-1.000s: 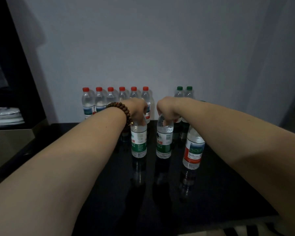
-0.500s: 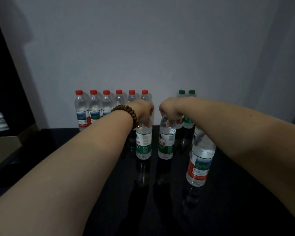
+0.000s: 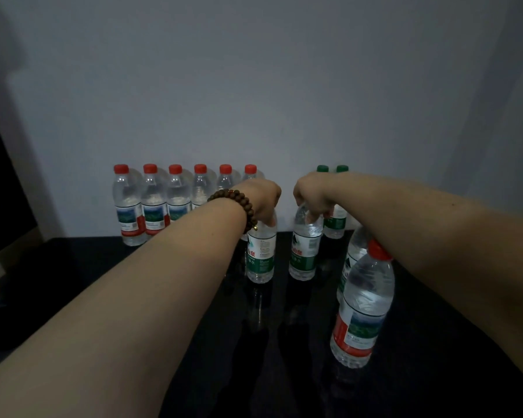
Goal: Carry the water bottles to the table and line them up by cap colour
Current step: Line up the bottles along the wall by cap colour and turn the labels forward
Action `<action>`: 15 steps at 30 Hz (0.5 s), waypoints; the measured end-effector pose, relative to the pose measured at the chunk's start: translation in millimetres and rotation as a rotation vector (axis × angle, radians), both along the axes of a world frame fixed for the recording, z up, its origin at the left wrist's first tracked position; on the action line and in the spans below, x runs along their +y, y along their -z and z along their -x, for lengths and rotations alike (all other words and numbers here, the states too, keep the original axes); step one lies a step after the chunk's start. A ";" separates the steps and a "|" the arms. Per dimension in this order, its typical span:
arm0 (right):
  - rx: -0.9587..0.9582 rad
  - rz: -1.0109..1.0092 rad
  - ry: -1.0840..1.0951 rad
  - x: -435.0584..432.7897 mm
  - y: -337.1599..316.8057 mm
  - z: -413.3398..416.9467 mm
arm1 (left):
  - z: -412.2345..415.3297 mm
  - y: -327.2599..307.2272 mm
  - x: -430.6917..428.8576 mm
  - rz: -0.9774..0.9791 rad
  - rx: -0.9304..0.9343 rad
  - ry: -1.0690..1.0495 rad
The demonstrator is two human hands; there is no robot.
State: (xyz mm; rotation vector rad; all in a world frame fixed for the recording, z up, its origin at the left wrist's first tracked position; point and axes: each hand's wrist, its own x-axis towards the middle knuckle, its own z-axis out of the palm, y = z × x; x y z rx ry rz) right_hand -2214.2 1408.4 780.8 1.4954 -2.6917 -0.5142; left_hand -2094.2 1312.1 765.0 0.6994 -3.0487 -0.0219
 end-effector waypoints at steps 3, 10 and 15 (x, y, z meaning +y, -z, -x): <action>-0.025 0.017 0.023 -2.0 0.7 19.7 | 16.7 0.5 -2.5 0.011 -0.006 0.012; -0.050 0.061 0.104 7.0 2.5 70.3 | 61.4 1.6 -1.9 0.033 0.020 0.059; -0.034 0.064 0.141 18.5 4.3 96.7 | 92.8 3.5 -2.6 0.006 0.030 0.071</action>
